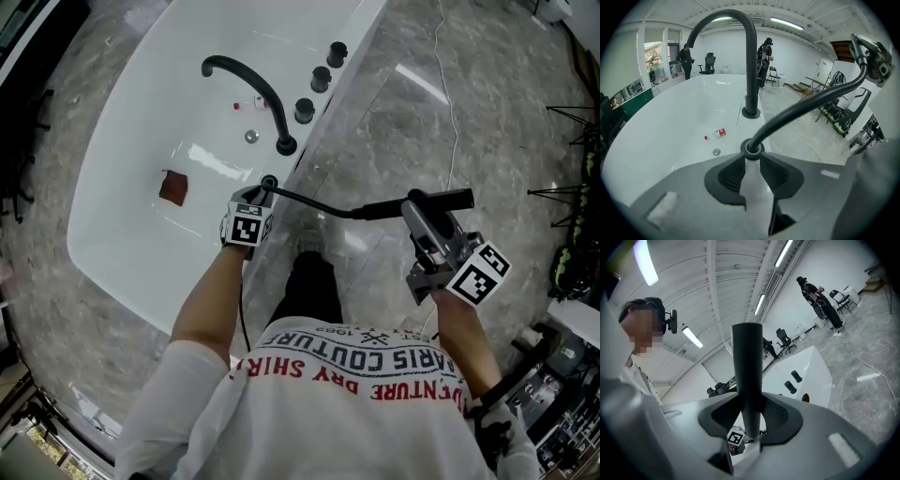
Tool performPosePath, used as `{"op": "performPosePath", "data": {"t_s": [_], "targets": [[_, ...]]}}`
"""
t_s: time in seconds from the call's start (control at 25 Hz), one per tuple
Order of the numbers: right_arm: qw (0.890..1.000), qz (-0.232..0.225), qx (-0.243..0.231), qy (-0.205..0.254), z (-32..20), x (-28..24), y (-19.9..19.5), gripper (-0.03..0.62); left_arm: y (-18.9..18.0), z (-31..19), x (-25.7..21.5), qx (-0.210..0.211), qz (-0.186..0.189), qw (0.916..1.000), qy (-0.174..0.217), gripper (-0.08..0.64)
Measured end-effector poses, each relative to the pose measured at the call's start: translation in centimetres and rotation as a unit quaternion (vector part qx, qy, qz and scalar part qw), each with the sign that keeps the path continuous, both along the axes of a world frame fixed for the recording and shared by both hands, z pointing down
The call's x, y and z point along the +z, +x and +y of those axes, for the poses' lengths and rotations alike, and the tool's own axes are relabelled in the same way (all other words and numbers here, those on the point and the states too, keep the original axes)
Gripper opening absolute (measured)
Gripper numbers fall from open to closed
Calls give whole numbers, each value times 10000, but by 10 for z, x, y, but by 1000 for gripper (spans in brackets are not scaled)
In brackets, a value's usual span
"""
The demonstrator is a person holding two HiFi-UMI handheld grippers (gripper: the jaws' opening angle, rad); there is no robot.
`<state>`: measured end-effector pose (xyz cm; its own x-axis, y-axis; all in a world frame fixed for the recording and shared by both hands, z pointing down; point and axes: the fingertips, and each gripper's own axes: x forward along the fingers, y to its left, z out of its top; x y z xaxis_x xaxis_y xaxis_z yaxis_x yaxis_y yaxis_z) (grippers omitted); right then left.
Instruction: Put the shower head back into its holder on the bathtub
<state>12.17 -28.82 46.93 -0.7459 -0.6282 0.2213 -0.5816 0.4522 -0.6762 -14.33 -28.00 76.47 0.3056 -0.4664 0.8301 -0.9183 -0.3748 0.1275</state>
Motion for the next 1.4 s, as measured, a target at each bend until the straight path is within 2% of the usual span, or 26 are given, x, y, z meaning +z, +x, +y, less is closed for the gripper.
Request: {"op": "performPosePath", "data": {"t_s": [0.16,0.32,0.36,0.48,0.56,0.76,0.92,1.16,1.28,1.4], "targets": [[10000,28,-57,55,-2,-1,-4,137,-3,10,-6,-138,83,9998,96,106],[9999,23,-150,17,-1,2,-14,137,3,15,-27,-222,341,9987,321,103],[9998,11,-176,14,-2,3,-18,137,4,18,-33,-226,411,9982,367,94],[9995,-34,-298,58,-3,2,-32,137,7,27,-52,-277,581,9965,529,6],[9990,14,-417,155,-4,-1,-43,137,11,34,-69,-333,805,9946,569,6],[9954,296,-714,562,-9,-13,-75,137,22,53,-118,-136,1321,9891,639,6],[9893,564,-982,917,-13,-14,-104,137,26,61,-157,-91,1738,9810,861,5],[9818,802,-1341,1083,-16,4,-146,137,20,68,-198,-166,1966,9727,1218,5],[9794,907,-1484,1022,-21,21,-165,137,15,72,-206,-142,1990,9706,1348,5],[9735,1231,-1642,1012,-25,46,-178,137,8,75,-207,-274,2071,9672,1446,5]]}}
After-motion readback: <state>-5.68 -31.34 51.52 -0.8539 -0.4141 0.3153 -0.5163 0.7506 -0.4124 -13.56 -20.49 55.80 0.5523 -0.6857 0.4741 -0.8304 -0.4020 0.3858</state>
